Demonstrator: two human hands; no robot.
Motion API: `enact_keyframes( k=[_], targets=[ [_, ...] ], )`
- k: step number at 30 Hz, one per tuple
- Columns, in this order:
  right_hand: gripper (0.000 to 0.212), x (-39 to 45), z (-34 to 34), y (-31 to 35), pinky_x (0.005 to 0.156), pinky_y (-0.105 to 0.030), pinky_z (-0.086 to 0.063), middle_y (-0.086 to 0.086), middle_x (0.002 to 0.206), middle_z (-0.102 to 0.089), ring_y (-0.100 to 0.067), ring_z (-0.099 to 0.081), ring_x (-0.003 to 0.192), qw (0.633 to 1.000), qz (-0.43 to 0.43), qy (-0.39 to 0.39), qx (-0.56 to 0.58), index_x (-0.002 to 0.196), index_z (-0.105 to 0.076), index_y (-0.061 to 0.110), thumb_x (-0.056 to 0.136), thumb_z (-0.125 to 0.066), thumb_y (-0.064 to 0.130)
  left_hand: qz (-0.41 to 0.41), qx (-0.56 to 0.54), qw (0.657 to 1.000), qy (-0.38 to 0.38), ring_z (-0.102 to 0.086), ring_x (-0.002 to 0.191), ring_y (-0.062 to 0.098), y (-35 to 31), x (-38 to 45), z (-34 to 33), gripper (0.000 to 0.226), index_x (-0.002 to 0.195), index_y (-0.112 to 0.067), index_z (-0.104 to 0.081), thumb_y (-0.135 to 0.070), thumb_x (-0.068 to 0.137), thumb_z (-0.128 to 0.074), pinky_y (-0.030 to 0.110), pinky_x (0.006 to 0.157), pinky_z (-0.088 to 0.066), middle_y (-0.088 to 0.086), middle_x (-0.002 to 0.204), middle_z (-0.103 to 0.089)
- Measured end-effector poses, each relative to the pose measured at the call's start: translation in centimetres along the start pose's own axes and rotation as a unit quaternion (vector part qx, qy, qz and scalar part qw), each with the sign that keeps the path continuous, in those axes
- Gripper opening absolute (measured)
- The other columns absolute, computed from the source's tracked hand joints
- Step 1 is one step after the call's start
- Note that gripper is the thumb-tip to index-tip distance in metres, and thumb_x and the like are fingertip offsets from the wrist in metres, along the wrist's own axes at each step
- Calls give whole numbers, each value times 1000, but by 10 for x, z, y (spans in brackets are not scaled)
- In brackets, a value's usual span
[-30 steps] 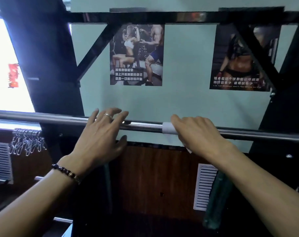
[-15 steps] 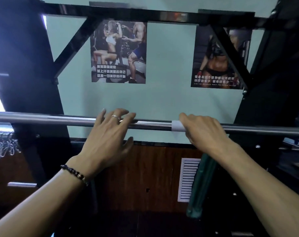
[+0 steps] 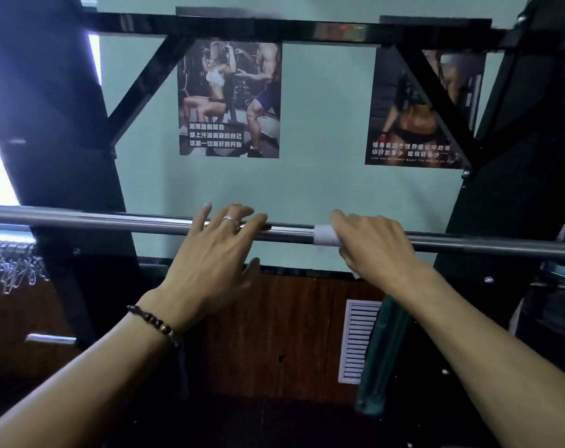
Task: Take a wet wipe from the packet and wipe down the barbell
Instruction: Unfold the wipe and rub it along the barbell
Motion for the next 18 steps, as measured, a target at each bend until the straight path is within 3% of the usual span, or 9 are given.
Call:
enact_keyframes(
  k=[5, 9, 13, 18],
  targets=[
    [24, -11, -5, -20, 49, -32, -27, -4, 81, -65, -32, -59, 63, 1000, -21, 11, -8, 99, -45, 15, 81, -61, 16, 22, 2, 1000, 3, -53, 113, 31, -21, -1, -6, 57, 131, -18, -46, -32, 78, -62, 46, 106, -32, 10, 129, -54],
    [28, 5, -5, -3, 50, -32, -27, -6, 81, -65, -29, -41, 58, 1000, -8, 3, 12, 104, -47, 14, 81, -62, 11, 53, 10, 998, -14, -54, 106, 33, -30, 2, -6, 53, 125, -16, -50, -29, 75, -64, 44, 98, -37, 11, 123, -57],
    [32, -9, -9, -25, 51, -33, -26, -5, 84, -64, -32, -57, 65, 999, 30, 8, 7, 108, -44, 14, 81, -61, 11, 92, 19, 994, -55, -56, 107, 35, -59, 11, -9, 47, 117, -13, -56, -27, 74, -66, 51, 104, -35, 13, 118, -61],
    [26, -57, -9, -107, 50, -33, -28, -5, 84, -64, -32, -62, 68, 1000, -13, 8, -24, 99, -42, 16, 82, -62, 21, 47, -17, 996, -72, -55, 106, 31, -113, 33, -18, 43, 114, -16, -56, -30, 74, -62, 49, 102, -37, 10, 116, -60]
  ],
)
Point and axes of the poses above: each hand's wrist, its own x-axis towards the middle knuckle, its own z-axis out of the back of the hand, y = z × x, the point moved 1 cm from there along x, towards the middle knuckle
